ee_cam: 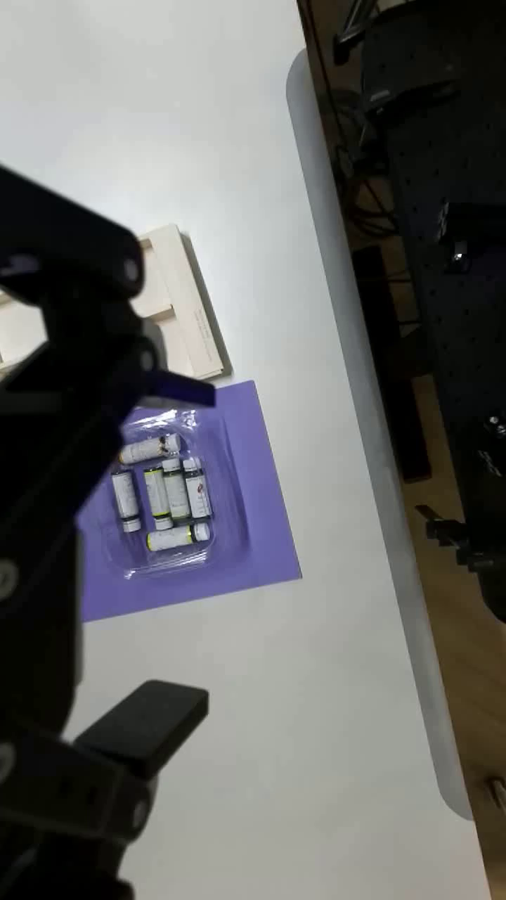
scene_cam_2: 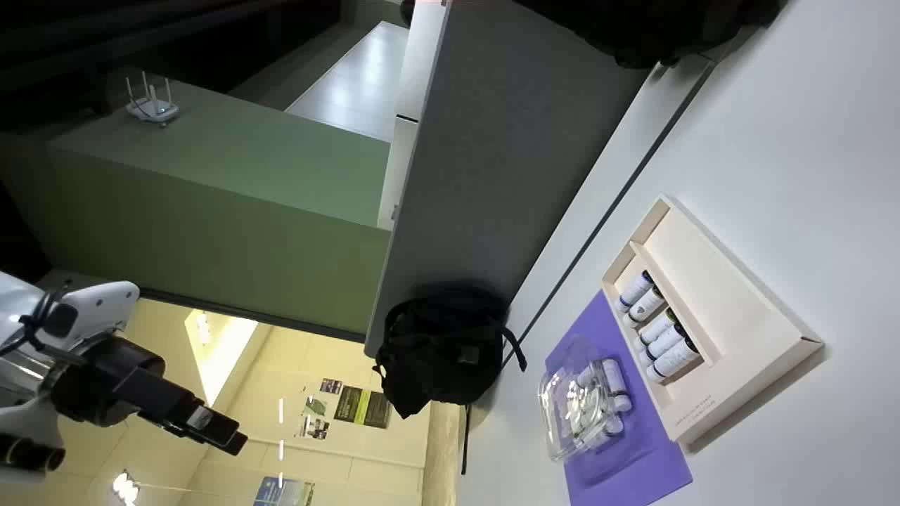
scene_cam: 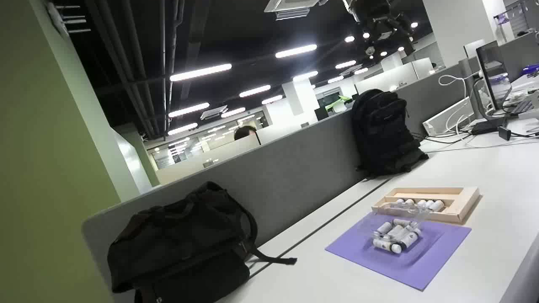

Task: Remove three of the bottles from the tray and put them on the table

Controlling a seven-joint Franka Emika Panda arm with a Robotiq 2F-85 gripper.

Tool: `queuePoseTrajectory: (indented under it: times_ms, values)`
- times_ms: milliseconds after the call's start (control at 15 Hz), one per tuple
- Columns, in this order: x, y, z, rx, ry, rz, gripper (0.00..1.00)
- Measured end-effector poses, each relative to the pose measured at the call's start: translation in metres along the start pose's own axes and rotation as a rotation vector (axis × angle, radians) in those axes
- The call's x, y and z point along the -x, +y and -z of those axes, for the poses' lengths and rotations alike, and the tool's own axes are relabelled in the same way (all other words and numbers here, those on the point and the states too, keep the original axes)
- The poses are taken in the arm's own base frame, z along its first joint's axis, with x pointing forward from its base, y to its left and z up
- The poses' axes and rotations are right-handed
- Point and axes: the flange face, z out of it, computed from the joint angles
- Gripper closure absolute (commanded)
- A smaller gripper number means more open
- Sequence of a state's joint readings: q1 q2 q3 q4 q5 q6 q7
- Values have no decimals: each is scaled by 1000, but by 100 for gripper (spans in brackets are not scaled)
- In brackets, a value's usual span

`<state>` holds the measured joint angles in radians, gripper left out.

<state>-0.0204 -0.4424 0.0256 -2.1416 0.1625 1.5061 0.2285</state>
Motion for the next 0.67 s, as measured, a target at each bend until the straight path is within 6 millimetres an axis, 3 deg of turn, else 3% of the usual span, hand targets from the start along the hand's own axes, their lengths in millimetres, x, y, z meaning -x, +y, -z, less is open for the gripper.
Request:
queuePoseTrajectory:
  times_ms: [667]
  values:
    - [-7,4,-2,9,32,-9,0]
